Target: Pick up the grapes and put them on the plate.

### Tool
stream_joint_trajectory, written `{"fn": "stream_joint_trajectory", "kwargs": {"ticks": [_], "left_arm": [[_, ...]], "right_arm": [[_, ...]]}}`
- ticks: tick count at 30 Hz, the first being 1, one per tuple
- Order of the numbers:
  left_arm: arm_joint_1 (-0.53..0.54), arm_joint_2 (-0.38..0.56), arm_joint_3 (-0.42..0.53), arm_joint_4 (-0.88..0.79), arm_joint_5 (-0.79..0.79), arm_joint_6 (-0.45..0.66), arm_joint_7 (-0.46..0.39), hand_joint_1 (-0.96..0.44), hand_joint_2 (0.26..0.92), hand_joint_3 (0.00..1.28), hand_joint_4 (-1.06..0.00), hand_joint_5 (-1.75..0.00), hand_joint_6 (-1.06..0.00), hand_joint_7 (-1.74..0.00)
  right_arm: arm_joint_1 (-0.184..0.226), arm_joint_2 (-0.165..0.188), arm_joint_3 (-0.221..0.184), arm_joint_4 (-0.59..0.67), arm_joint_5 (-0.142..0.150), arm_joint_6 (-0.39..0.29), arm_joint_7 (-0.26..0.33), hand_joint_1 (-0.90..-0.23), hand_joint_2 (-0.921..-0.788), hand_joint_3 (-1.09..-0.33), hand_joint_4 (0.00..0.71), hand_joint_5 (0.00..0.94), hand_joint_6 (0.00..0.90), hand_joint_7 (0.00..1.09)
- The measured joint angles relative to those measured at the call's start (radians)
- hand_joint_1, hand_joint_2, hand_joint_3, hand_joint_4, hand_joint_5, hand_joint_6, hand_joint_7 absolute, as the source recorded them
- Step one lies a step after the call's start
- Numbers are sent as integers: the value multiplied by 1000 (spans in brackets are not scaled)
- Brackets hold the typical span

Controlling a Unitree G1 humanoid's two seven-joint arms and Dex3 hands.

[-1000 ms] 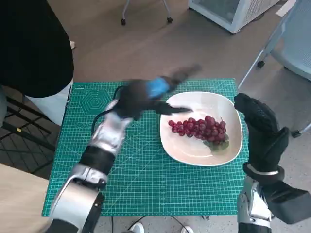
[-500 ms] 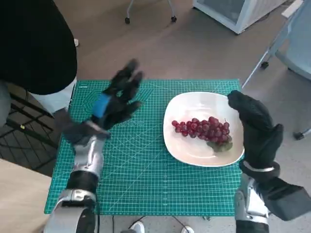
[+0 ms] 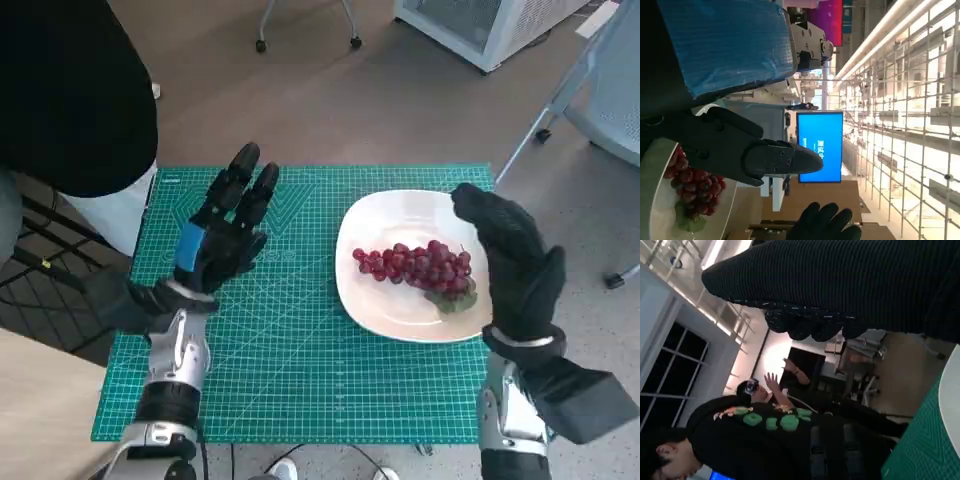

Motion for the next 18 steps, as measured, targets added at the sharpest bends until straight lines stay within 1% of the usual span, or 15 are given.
{"fn": "stream_joint_trajectory", "kwargs": {"ticks": [8, 18], "left_arm": [[33, 1, 8, -16, 4, -39, 28, -606, 921, 358, -142, -11, -240, -30], [62, 7, 4, -38, 13, -48, 47, -618, 921, 359, -165, -15, -241, -23]], "right_arm": [[-2, 0, 9, 0, 2, 8, 12, -670, -921, -731, 322, 0, 136, 205], [-6, -3, 7, 3, 10, 16, 36, -669, -921, -734, 321, 0, 130, 214]]}}
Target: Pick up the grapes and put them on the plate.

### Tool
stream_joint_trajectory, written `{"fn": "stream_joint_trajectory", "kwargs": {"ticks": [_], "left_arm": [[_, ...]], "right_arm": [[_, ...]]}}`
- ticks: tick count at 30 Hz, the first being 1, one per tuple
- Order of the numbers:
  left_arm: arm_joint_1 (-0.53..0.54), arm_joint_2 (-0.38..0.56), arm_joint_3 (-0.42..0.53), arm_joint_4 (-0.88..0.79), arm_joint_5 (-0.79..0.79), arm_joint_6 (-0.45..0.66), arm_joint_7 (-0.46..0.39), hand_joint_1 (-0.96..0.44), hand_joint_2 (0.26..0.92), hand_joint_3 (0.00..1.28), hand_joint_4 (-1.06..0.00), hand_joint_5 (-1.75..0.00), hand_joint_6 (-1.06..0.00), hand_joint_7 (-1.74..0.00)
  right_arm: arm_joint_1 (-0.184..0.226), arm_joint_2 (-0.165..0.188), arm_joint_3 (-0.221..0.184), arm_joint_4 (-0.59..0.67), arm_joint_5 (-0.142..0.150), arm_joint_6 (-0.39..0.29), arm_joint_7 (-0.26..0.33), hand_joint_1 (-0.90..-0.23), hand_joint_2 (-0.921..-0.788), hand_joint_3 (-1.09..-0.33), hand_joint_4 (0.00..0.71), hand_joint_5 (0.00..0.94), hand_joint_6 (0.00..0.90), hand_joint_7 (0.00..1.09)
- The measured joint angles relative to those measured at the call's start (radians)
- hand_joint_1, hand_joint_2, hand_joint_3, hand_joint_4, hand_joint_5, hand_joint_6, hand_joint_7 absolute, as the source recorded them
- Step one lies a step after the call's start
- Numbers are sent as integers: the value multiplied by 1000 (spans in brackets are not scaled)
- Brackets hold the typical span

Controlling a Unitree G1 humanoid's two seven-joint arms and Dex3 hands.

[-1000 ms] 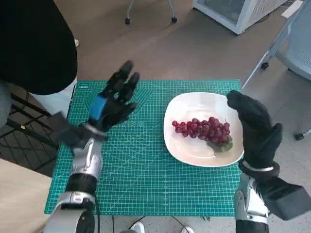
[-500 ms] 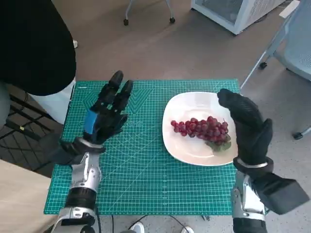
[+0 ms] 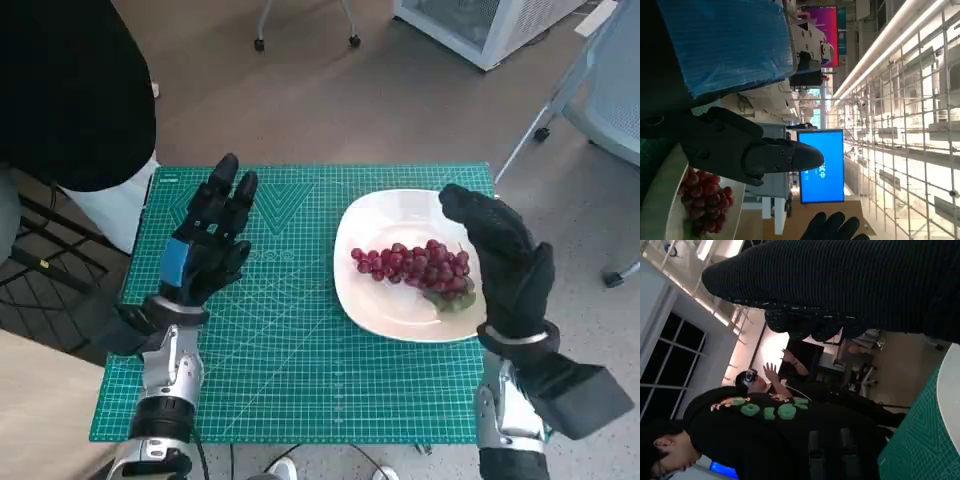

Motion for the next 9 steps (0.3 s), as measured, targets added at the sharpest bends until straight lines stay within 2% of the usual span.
{"fn": "stream_joint_trajectory", "kwargs": {"ticks": [9], "left_arm": [[20, 1, -2, -37, -1, 5, 3, -627, 921, 357, -182, -16, -258, -25]], "right_arm": [[0, 0, -4, 1, 4, 1, 1, -669, -921, -733, 323, 2, 125, 221]]}}
